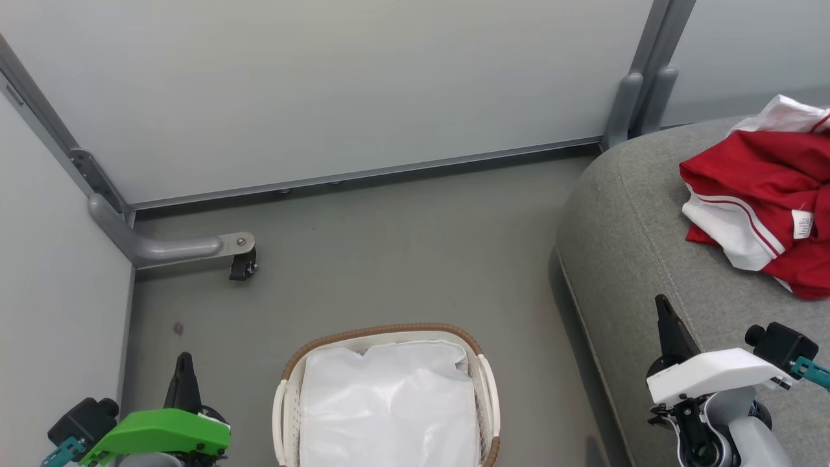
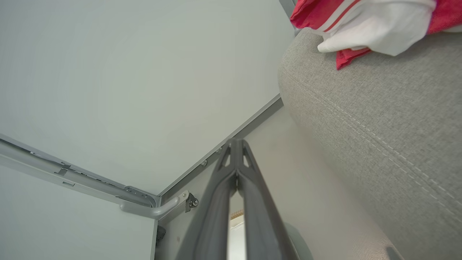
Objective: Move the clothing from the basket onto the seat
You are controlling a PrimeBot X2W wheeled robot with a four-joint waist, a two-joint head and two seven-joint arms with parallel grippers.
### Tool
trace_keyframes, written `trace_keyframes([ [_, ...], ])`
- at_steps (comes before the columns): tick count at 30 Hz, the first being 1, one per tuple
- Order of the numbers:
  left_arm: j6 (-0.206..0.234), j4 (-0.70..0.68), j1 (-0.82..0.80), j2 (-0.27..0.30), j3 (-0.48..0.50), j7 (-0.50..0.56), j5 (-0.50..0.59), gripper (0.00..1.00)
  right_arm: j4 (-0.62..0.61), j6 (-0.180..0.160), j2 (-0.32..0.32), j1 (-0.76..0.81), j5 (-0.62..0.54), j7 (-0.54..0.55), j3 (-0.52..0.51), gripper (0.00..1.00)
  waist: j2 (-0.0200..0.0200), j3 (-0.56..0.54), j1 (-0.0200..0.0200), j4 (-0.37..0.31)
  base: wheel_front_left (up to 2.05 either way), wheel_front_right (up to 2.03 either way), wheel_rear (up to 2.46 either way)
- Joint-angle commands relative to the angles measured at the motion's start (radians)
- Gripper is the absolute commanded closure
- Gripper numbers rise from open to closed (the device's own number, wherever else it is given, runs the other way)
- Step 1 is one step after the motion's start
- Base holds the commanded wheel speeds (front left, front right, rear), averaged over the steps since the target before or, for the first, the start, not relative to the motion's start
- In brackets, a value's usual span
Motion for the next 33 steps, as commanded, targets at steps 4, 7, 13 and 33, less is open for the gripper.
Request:
trace_keyframes([
  [4,-0.006,-0.028,-0.018,0.007,0.008,0.017,-0.071,1.00,-0.026,0.000,-0.007,0.000,0.075,0.020,-0.010,1.00,0.0000,-0.002,0.0001,0.001,0.00,0.00,0.00],
  [7,-0.007,-0.036,-0.019,0.007,0.010,0.027,-0.107,1.00,-0.031,0.000,-0.007,0.003,0.111,0.030,-0.013,1.00,0.0000,-0.003,0.0001,0.001,0.00,0.00,0.00],
  [13,-0.010,-0.051,-0.021,0.008,0.014,0.046,-0.176,1.00,-0.041,0.000,-0.008,0.009,0.183,0.049,-0.020,1.00,0.0000,-0.006,0.0001,0.002,0.00,0.00,0.00],
  [33,-0.016,-0.096,-0.027,0.009,0.026,0.103,-0.382,1.00,-0.072,0.000,-0.010,0.023,0.397,0.107,-0.039,1.00,0.0000,-0.014,0.0001,0.006,0.00,0.00,0.00],
])
